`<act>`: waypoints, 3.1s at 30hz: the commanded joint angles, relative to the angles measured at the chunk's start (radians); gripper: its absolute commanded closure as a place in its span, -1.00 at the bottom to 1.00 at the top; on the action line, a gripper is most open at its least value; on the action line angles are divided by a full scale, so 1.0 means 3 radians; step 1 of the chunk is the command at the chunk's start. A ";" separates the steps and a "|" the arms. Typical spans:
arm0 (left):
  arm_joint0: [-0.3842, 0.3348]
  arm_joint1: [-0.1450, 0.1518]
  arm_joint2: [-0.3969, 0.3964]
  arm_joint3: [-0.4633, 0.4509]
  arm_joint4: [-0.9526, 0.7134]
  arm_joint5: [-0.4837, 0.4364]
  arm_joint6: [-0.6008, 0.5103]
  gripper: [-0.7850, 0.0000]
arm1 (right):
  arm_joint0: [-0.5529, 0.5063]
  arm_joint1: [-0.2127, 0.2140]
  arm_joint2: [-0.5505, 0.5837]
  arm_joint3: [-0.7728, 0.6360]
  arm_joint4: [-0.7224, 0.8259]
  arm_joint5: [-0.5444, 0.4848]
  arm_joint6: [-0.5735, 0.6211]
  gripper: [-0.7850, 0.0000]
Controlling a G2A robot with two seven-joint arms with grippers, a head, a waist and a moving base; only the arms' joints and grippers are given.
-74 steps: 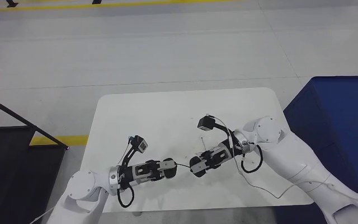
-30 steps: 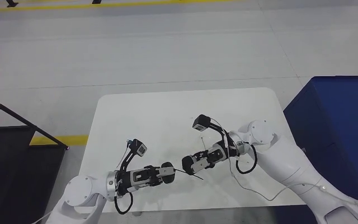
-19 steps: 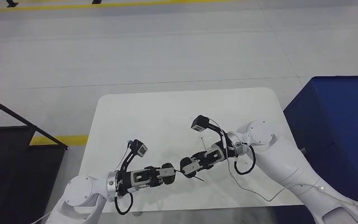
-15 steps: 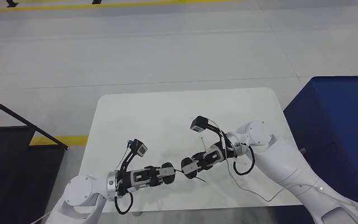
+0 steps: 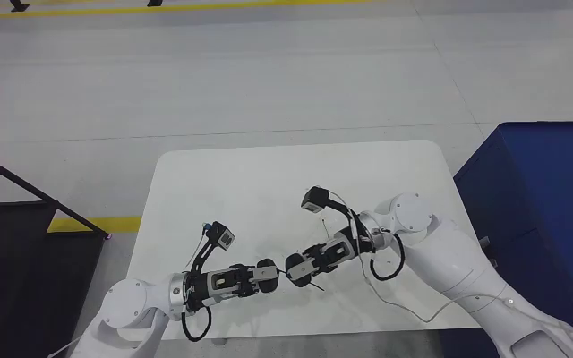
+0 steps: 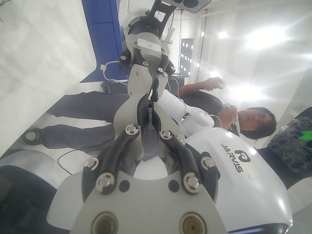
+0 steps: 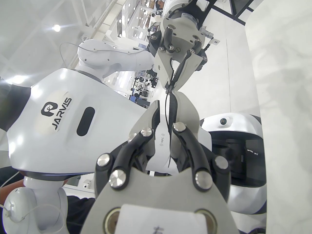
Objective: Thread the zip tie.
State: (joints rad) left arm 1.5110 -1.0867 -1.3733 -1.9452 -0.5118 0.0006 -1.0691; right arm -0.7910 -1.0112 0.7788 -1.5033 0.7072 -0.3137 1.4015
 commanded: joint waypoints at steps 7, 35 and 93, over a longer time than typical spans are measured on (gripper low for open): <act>0.0014 0.0015 0.0002 -0.0008 -0.0004 -0.0021 0.0001 1.00 | -0.0012 -0.0024 0.0031 -0.0006 -0.0025 0.0027 0.0022 0.98; -0.0050 0.0046 -0.0069 0.0371 -0.0121 0.0531 0.0522 -1.00 | -0.0166 0.0033 0.0628 -0.0571 0.0209 0.0004 0.0059 1.00; -0.0138 0.0042 0.0173 0.0432 0.0070 0.0637 0.0396 -1.00 | 0.0130 -0.0103 0.1051 -0.2409 -0.0354 -0.0476 -0.1540 1.00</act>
State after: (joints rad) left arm 1.4697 -1.0741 -1.3213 -1.8155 -0.4907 0.1918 -0.9502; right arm -0.7662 -1.0410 1.1017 -2.2313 0.4717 -0.4822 0.9114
